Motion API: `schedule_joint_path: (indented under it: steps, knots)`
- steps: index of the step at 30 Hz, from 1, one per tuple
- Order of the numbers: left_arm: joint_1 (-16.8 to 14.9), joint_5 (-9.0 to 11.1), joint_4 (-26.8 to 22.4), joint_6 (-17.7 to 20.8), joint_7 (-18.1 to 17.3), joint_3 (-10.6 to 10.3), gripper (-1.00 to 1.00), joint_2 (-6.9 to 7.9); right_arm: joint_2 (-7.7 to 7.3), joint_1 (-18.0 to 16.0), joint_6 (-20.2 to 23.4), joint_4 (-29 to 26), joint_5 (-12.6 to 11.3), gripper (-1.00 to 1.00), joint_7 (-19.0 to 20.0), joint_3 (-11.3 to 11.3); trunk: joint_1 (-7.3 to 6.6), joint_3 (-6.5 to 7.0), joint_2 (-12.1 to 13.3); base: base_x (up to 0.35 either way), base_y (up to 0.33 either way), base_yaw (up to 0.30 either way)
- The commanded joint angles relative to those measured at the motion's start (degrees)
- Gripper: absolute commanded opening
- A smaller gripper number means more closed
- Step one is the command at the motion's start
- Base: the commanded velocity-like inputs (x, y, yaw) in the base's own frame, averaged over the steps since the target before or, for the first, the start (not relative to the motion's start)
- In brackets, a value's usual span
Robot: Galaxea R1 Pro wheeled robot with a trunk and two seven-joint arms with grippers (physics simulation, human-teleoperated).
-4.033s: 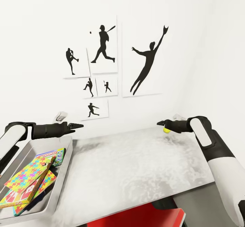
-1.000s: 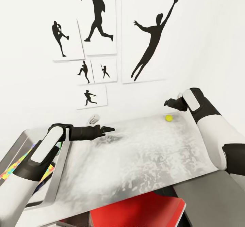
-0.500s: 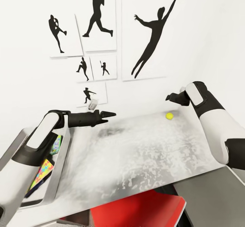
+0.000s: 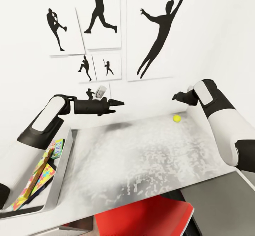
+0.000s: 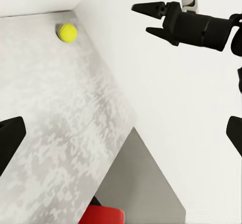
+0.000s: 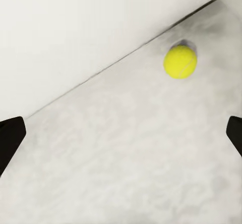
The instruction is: Put all the toys in the child's room - the three board games (two on the bed and one on the table), the two jigsaw puzzles on the table, and the tennis ball on the table - inside the toy box on the table in the child's room.
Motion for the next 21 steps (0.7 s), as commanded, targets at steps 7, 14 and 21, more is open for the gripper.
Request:
schedule_joint_path:
  steps: [7,14,21]
  knots:
    - [-4.1,4.6,2.8,0.0,0.6,-2.9,1.0,-0.12,0.09,-1.9,0.9,0.0,-0.6,1.0,-0.5,0.4,0.03,-0.77,-0.1,0.0,0.0,0.0]
    - [-6.9,5.8,5.5,0.0,0.7,-5.1,1.0,-1.56,0.32,-3.3,1.4,0.3,-0.7,1.0,-0.5,0.4,0.03,-1.43,-0.1,0.0,0.0,0.0]
    - [-8.2,6.1,7.1,0.0,0.7,-5.7,1.0,-3.19,0.37,-4.9,1.3,2.3,-0.6,1.0,-0.5,0.4,0.03,-2.08,-0.1,0.0,0.0,0.0]
